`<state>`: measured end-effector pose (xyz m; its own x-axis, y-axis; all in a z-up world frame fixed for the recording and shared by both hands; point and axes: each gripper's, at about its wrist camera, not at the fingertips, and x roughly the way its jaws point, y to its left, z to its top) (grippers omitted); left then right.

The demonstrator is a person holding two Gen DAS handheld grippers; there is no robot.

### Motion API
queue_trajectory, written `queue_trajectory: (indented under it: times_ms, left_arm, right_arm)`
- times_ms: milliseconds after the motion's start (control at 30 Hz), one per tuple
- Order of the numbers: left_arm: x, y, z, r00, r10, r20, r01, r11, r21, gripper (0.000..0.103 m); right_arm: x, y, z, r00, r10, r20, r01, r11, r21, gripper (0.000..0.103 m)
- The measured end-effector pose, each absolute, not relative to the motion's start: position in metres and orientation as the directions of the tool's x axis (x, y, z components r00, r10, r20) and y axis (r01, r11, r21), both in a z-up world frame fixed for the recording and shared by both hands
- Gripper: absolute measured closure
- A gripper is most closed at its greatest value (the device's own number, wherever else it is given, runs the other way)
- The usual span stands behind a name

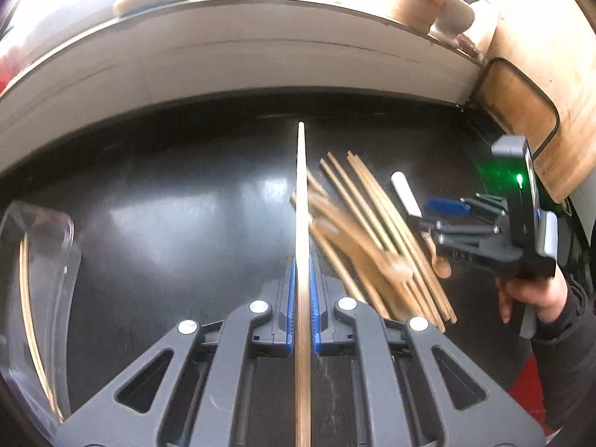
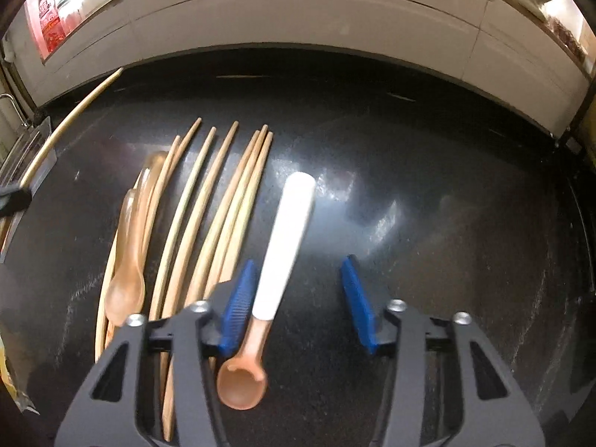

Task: Organize utensils
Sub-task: 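Grasp a chopstick with the left tool while the right tool grasps the white-handled wooden spoon, then carry the chopstick and the white-handled spoon with both tools over the container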

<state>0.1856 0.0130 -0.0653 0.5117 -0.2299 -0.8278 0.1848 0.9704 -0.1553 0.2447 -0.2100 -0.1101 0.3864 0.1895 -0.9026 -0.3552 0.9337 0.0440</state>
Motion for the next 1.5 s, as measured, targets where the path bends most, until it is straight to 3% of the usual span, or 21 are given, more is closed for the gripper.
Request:
queue_trajectory:
  times_ms: [100, 433, 833, 1500]
  left_arm:
    - [0.171, 0.026, -0.073, 0.514, -0.200, -0.834, 0.138, 0.979, -0.149, 0.097]
    - [0.138, 0.057, -0.072, 0.549, -0.131, -0.825, 0.025, 0.990, -0.141, 0.097]
    - [0.129, 0.099, -0.047, 0.611, -0.056, -0.790, -0.061, 0.991, -0.118, 0.097]
    - [0.069, 0.254, -0.001, 0.607, 0.099, -0.788, -0.284, 0.954, -0.099, 0.097]
  right_arm:
    - [0.247, -0.210, -0.110, 0.389, 0.180, -0.903, -0.333, 0.942, 0.045, 0.087]
    - [0.234, -0.200, -0.075, 0.431, 0.185, -0.883, -0.262, 0.962, 0.073, 0.087]
    - [0.182, -0.133, 0.009, 0.454, 0.314, -0.834, -0.381, 0.914, 0.137, 0.087]
    - [0.157, 0.086, 0.043, 0.181, 0.623, -0.761, -0.616, 0.675, 0.406, 0.087]
